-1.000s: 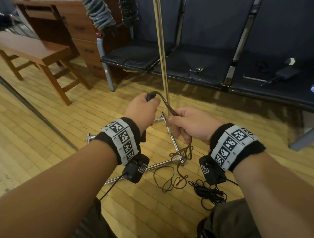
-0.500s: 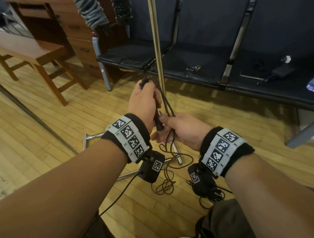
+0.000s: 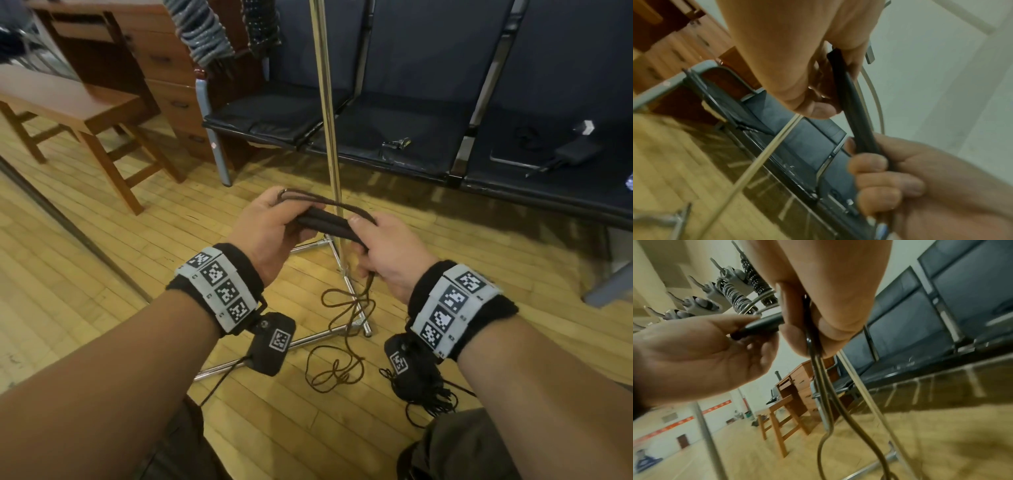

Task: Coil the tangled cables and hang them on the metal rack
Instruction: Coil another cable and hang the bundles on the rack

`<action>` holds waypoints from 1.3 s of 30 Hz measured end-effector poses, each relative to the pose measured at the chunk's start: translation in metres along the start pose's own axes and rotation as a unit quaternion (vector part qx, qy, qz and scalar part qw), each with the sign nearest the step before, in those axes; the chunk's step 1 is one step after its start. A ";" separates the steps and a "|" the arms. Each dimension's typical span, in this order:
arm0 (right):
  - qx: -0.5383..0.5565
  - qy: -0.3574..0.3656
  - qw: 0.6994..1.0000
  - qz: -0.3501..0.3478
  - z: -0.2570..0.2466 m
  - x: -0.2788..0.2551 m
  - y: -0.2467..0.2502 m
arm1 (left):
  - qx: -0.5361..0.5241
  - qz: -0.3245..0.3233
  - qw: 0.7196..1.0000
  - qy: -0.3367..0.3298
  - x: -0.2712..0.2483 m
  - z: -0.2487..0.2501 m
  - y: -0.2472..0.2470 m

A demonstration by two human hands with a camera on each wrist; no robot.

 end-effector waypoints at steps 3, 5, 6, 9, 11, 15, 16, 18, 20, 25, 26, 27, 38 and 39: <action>-0.096 0.018 0.995 -0.005 0.000 0.004 0.012 | 0.314 -0.044 0.948 -0.006 -0.006 0.013 0.012; -0.154 0.023 0.988 -0.017 0.001 0.003 0.013 | 0.533 -0.070 0.843 -0.011 -0.011 0.021 0.008; -0.182 0.023 0.983 -0.023 0.002 0.003 0.011 | 0.598 -0.086 0.797 -0.008 -0.013 0.023 0.002; -0.215 0.017 0.975 -0.060 0.002 -0.001 0.003 | 0.693 -0.151 0.705 0.023 -0.019 0.021 -0.016; -0.192 0.018 0.976 -0.100 0.002 -0.004 -0.007 | 0.729 -0.186 0.658 0.046 -0.023 0.013 -0.025; -0.141 0.006 0.980 -0.139 0.002 -0.007 -0.014 | 0.735 -0.206 0.641 0.076 -0.028 -0.002 -0.030; -0.123 -0.004 0.980 -0.155 0.001 -0.007 -0.012 | 0.726 -0.202 0.652 0.081 -0.029 -0.005 -0.029; -0.115 -0.011 0.974 -0.194 -0.001 -0.007 -0.006 | 0.715 -0.204 0.664 0.077 -0.032 -0.008 -0.026; -0.160 0.007 0.961 -0.225 -0.004 -0.009 0.002 | 0.707 -0.218 0.670 0.068 -0.034 -0.010 -0.025; -0.160 0.037 0.964 -0.209 -0.008 -0.011 0.010 | 0.677 -0.215 0.696 0.101 -0.031 -0.005 -0.019; -0.154 0.040 0.967 -0.201 -0.009 -0.011 0.009 | 0.675 -0.210 0.699 0.107 -0.030 -0.003 -0.019; -0.150 0.043 0.968 -0.196 -0.009 -0.011 0.008 | 0.674 -0.206 0.701 0.111 -0.029 -0.002 -0.019; -0.135 0.050 0.972 -0.186 -0.009 -0.003 0.019 | 0.674 -0.189 0.710 0.080 -0.030 -0.005 -0.025; -0.134 0.052 0.973 -0.181 -0.009 -0.002 0.021 | 0.672 -0.193 0.711 0.082 -0.030 -0.006 -0.025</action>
Point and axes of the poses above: each hand's wrist, its own x-axis towards the middle knuckle, its own y-axis out of the back of the hand, z = x × y, the point moved 3 cm from there along x, towards the middle knuckle, and after that the axes turned 10 degrees about -x, right-handed, at the moved point
